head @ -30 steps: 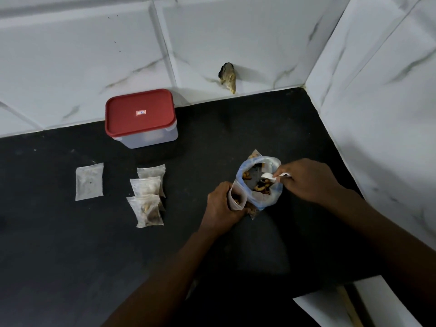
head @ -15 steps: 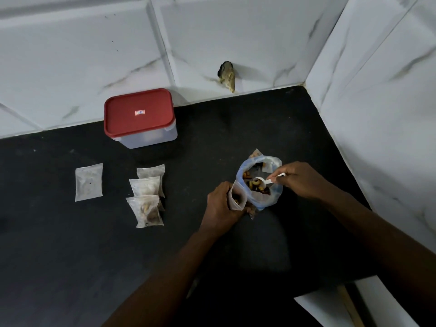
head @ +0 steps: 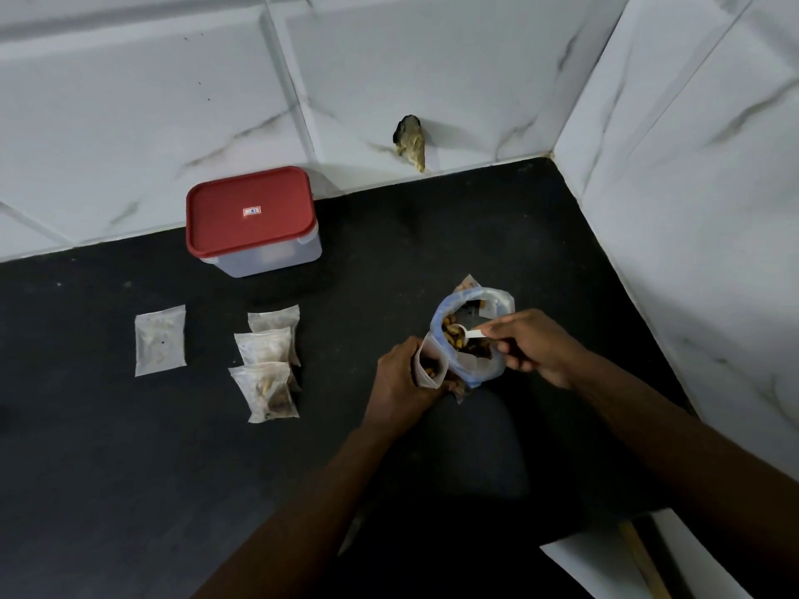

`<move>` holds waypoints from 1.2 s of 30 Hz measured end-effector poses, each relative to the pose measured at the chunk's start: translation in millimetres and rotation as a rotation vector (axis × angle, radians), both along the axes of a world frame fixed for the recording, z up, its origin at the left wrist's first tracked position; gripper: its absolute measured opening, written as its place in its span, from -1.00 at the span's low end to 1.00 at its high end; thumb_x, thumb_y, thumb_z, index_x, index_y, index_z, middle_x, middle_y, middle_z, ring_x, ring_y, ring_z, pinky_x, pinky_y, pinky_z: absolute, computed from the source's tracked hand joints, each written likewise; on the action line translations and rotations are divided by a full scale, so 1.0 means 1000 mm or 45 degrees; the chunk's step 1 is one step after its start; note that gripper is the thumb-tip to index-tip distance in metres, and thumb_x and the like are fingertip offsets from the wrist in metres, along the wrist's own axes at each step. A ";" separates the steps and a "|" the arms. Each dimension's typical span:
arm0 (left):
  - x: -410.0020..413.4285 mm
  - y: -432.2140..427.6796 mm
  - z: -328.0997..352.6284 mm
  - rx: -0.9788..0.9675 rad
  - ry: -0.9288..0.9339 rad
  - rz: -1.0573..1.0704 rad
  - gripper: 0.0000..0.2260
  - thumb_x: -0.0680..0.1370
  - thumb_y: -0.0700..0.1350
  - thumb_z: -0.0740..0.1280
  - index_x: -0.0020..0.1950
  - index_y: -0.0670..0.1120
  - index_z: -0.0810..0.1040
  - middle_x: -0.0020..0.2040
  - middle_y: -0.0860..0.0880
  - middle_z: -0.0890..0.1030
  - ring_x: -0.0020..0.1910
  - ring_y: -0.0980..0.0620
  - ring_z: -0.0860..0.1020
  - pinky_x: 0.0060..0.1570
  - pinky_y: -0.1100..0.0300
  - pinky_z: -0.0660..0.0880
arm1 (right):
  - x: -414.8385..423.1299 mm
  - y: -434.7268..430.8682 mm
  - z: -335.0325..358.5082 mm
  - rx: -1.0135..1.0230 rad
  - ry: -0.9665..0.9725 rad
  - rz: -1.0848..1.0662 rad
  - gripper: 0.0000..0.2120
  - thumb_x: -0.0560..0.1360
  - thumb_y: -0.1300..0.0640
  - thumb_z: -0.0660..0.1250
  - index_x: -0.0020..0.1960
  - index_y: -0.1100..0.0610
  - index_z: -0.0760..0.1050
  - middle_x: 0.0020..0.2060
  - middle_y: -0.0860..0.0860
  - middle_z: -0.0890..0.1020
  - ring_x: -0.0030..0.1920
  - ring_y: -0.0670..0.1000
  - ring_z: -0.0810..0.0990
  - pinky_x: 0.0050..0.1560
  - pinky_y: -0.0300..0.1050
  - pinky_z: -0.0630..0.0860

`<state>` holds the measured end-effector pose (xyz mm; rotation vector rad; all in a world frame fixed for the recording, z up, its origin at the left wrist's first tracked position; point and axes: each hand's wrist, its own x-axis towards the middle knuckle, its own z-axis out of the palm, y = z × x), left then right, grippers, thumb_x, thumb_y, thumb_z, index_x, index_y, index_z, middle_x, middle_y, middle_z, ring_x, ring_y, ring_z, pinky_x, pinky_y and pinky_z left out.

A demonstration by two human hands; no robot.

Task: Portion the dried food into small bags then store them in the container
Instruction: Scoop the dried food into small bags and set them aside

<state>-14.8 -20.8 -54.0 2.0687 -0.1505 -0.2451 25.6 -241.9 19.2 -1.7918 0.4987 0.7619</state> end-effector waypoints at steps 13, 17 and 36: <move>-0.002 -0.001 0.007 -0.019 -0.002 0.028 -0.62 0.35 0.02 0.66 0.06 0.00 0.61 -0.01 0.15 0.64 -0.02 0.17 0.62 0.00 0.17 0.60 | -0.005 0.001 0.001 0.162 0.096 -0.152 -0.84 0.60 0.07 0.32 -0.09 0.14 0.52 -0.41 -0.03 0.43 -0.48 -0.11 0.36 -0.46 -0.23 0.25; -0.002 -0.002 0.009 -0.053 0.014 0.026 -0.62 0.35 0.03 0.67 0.06 0.03 0.60 -0.01 0.15 0.65 -0.01 0.17 0.63 0.00 0.21 0.60 | -0.008 -0.010 0.001 0.251 0.174 -0.262 -0.87 0.59 0.09 0.33 0.01 0.16 0.56 -0.43 -0.05 0.38 -0.48 -0.11 0.29 -0.50 -0.27 0.19; 0.005 0.005 0.024 -0.192 -0.024 0.050 -0.54 0.38 0.06 0.61 0.20 0.05 0.55 0.14 0.13 0.63 0.13 0.13 0.63 0.11 0.03 0.64 | -0.022 -0.001 0.028 0.499 -0.078 -0.079 -0.78 0.58 0.11 0.33 -0.16 0.04 0.71 -0.42 0.00 0.37 -0.46 -0.08 0.29 -0.45 -0.22 0.18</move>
